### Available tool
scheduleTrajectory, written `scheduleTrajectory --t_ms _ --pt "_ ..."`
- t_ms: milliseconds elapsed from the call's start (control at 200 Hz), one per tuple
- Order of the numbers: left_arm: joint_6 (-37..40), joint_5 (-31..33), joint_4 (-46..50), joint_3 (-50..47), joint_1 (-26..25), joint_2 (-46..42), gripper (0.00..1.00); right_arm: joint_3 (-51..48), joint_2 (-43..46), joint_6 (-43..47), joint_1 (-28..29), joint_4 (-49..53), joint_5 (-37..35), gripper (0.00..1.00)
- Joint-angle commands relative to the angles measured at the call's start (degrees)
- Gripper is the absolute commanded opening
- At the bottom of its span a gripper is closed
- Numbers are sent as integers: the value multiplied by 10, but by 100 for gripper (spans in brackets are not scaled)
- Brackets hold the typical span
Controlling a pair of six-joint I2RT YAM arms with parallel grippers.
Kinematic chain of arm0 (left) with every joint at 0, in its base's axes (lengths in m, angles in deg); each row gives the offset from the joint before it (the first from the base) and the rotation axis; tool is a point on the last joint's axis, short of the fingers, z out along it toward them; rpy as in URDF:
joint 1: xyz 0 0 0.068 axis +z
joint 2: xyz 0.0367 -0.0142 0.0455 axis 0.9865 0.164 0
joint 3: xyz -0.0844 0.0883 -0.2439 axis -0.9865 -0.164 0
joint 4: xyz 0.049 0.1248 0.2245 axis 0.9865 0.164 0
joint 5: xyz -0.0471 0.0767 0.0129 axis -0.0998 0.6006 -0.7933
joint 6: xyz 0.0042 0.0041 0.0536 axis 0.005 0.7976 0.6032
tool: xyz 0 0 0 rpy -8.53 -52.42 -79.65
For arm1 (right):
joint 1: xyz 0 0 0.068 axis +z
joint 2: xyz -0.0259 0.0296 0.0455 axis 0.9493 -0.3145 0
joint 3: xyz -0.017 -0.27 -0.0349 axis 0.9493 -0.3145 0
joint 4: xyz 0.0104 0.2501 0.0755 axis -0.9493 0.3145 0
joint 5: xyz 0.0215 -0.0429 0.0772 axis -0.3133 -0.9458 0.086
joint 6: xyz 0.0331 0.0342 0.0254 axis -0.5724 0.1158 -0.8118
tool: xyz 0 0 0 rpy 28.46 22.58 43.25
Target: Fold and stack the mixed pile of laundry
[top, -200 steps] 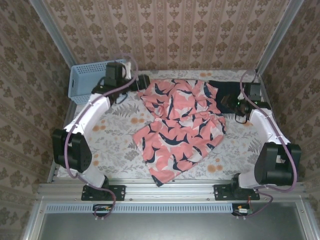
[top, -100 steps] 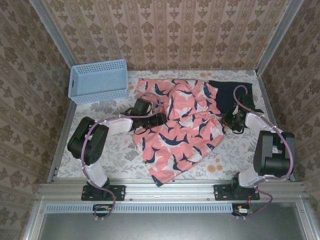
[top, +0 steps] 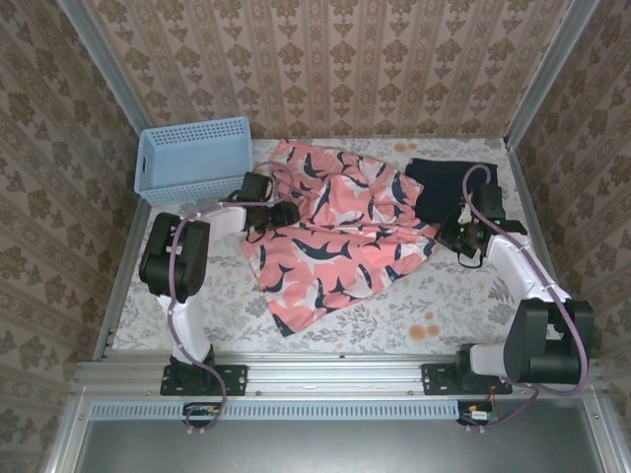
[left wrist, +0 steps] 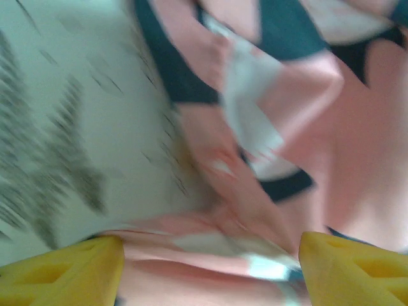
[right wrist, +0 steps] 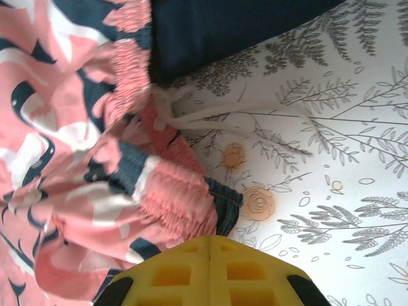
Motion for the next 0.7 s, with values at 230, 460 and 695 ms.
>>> scheduleTrajectory --t_ms 230,460,695 --pt "72 -5 138 60 7 -42 100 -17 -36 16 28 23 8 77" --pt "37 -36 164 -79 6 -214 100 -68 -25 9 46 7 22 72" --pt "-62 -67 179 -251 -19 -365 100 -106 -66 -34 62 -81 34 68"
